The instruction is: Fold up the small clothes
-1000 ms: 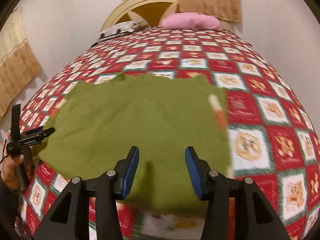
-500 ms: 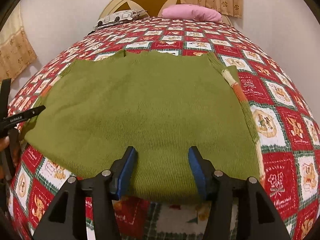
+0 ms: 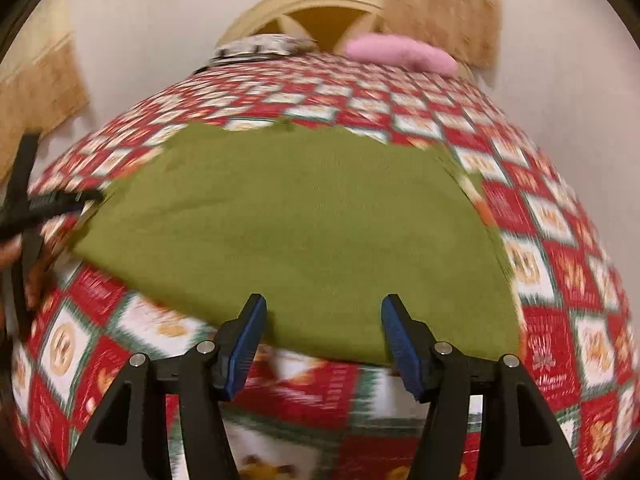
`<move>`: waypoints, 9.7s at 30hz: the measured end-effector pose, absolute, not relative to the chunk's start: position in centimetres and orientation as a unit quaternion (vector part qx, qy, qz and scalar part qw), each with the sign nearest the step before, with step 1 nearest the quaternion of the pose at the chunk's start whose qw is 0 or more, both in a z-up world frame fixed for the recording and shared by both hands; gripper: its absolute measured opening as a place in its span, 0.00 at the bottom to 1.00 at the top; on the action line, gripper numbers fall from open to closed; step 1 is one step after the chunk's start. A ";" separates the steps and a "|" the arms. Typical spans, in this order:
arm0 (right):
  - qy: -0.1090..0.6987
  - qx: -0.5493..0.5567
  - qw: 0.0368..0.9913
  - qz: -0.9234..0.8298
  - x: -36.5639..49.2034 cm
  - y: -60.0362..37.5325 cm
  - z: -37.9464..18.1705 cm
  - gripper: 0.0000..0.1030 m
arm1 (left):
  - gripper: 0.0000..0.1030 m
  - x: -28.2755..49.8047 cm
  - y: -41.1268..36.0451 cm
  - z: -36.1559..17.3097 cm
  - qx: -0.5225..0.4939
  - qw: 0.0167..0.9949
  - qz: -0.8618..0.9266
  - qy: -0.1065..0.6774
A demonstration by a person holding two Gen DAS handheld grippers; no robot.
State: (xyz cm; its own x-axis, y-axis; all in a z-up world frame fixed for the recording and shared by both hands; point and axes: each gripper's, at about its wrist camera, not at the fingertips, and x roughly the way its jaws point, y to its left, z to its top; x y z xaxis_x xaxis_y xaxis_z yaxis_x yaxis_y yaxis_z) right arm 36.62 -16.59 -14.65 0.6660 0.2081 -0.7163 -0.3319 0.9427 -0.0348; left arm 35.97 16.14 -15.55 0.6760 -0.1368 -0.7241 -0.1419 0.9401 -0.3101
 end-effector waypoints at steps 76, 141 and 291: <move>0.307 -0.070 0.902 0.295 33.7 -4.9 -10.7 0.08 | 0.14 48.1 8.7 -7.5 -0.250 0.858 -0.210 0.396; 0.354 0.240 0.887 0.174 37.4 -31.9 -13.3 0.41 | 0.85 37.9 -7.3 -12.1 -0.048 0.910 -0.199 0.361; 0.362 0.180 0.866 0.296 39.5 -23.3 -13.1 0.19 | 0.39 28.3 -2.5 -9.5 -0.020 0.908 -0.187 0.374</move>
